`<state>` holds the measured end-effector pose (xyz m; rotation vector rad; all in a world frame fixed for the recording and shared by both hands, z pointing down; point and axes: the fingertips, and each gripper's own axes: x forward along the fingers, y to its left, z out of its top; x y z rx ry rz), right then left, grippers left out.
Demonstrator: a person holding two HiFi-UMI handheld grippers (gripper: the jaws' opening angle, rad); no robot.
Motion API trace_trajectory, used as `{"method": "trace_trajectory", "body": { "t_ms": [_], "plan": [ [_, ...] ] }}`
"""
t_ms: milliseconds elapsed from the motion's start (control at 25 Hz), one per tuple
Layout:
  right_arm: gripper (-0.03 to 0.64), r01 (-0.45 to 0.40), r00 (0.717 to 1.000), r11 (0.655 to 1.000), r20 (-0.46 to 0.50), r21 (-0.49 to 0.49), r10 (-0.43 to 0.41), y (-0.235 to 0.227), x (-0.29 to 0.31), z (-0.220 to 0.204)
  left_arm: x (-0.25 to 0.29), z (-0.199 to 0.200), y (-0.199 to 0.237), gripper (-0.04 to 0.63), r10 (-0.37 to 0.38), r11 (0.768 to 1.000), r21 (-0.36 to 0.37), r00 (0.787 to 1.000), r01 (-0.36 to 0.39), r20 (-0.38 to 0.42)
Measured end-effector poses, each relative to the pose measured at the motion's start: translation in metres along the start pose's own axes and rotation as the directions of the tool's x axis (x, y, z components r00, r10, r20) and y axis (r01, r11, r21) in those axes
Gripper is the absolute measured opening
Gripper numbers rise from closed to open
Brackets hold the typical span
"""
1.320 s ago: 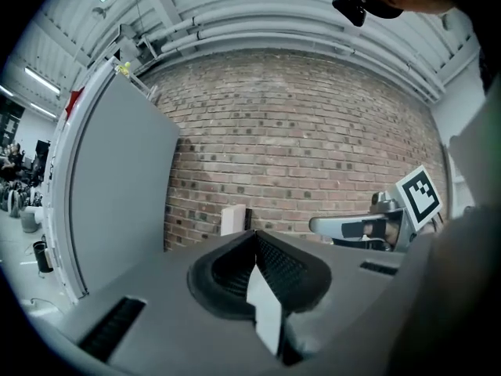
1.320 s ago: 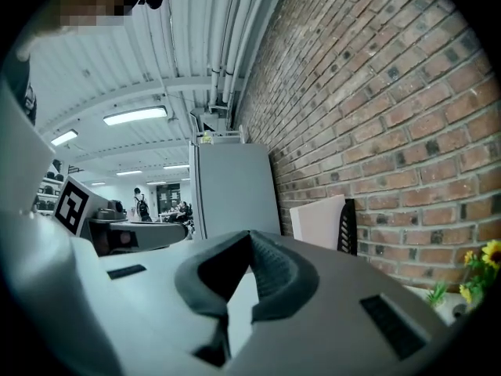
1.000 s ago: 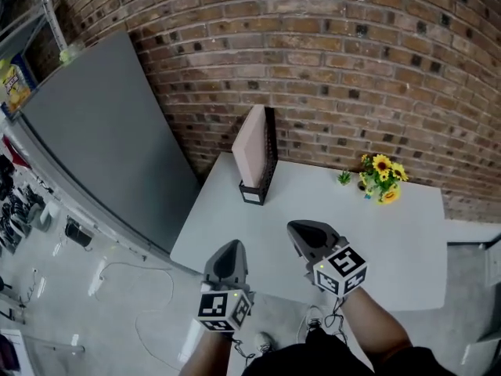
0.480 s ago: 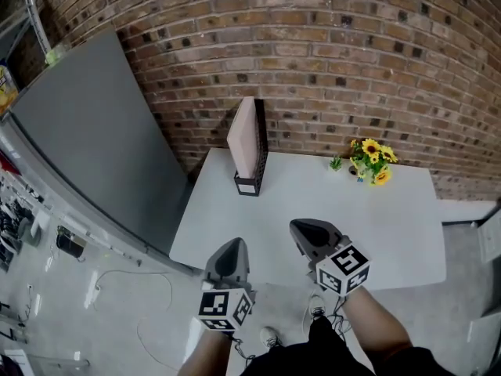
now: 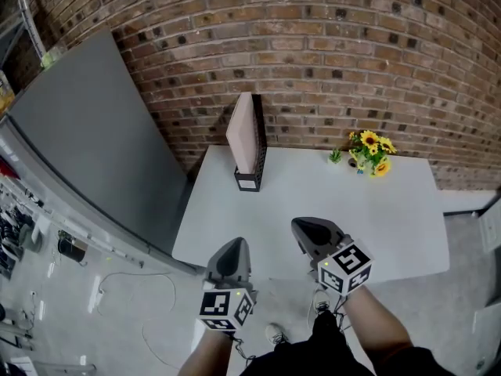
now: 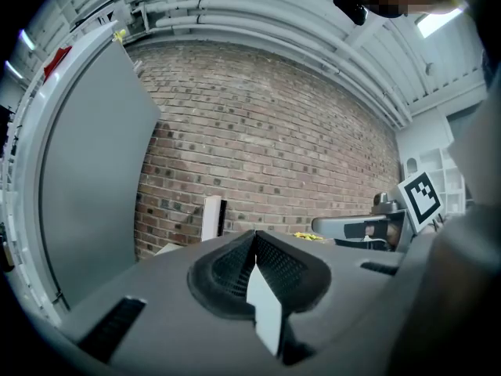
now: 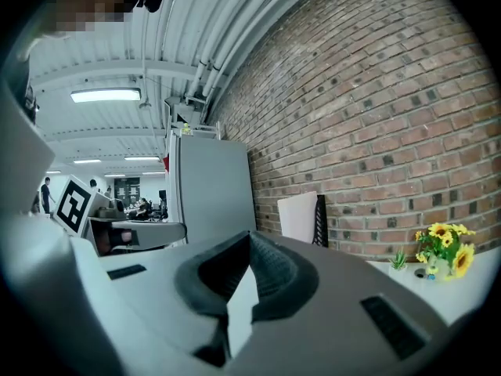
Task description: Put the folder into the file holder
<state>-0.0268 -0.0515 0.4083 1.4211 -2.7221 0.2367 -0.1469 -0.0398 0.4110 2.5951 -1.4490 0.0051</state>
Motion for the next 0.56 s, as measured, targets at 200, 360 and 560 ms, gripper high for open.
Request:
{"method": "trace_trajectory", "body": {
  "t_ms": [200,360,560],
  "plan": [
    [0.003,0.003,1.000,1.000,0.013,0.013,-0.003,0.0008,0.0042,-0.0009,-0.0028,-0.0014,0.0033,0.008,-0.002,1.000,0.005,1.000,0.002,-0.008],
    [0.003,0.001,1.000,1.000,0.013,0.019,-0.001,0.0011,0.0073,-0.0034,-0.0038,-0.0045,0.0069,0.008,0.005,1.000,0.004,1.000,-0.005,-0.013],
    [0.003,-0.001,1.000,1.000,0.012,0.021,0.001,0.0031,0.0101,-0.0044,-0.0042,-0.0050,0.0093,0.008,0.006,1.000,0.001,1.000,-0.005,-0.016]
  ]
}}
